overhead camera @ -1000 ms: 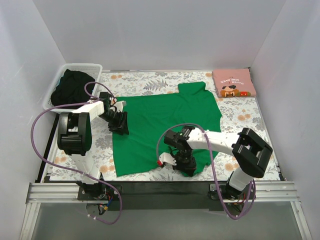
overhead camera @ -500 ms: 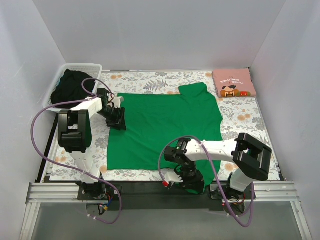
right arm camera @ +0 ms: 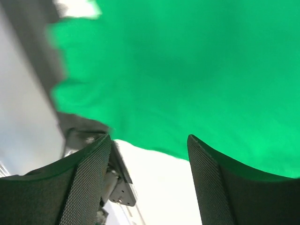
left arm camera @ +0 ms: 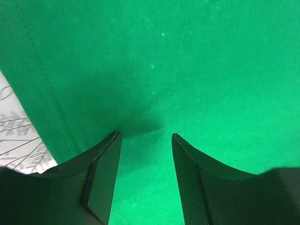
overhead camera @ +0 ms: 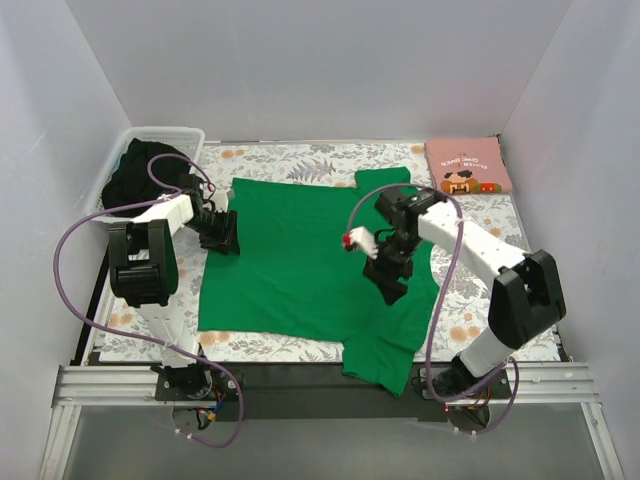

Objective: Fold and stack the t-shirts
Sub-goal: Flatten the tshirt out, then fold the tshirt

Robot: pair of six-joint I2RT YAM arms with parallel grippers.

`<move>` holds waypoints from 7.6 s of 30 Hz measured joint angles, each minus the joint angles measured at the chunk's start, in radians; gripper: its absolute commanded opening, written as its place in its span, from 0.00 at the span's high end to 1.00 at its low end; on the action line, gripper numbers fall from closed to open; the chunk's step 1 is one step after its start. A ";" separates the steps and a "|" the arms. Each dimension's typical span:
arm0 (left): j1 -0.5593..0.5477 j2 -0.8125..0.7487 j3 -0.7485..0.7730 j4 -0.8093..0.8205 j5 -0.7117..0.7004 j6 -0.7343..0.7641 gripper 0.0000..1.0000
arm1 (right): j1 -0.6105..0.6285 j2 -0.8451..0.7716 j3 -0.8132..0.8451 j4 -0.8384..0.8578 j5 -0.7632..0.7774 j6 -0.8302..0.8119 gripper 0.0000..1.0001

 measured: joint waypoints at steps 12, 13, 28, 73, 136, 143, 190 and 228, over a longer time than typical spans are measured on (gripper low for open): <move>0.024 -0.043 -0.062 0.058 0.001 0.001 0.53 | -0.372 0.335 0.151 0.191 0.198 0.121 0.32; 0.025 -0.050 -0.071 0.064 0.001 0.000 0.53 | -0.372 0.351 0.163 0.206 0.211 0.124 0.32; 0.031 -0.113 -0.148 0.034 0.034 -0.028 0.53 | -0.436 0.555 0.365 0.252 0.303 0.140 0.32; 0.034 0.289 0.524 0.184 0.068 -0.173 0.44 | -0.525 0.961 0.921 0.978 0.175 0.789 0.30; 0.052 0.532 0.749 0.219 -0.043 -0.134 0.93 | -0.502 0.932 0.840 1.020 0.027 0.793 0.99; 0.051 0.532 0.748 0.222 -0.041 -0.137 1.00 | -0.507 0.904 0.837 1.019 0.019 0.787 0.99; 0.089 0.029 0.145 0.536 0.109 -0.006 1.00 | -0.558 0.643 0.602 0.991 -0.155 0.735 0.99; 0.106 -0.170 -0.053 0.504 0.135 0.039 1.00 | -0.595 0.475 0.356 0.913 -0.220 0.667 0.99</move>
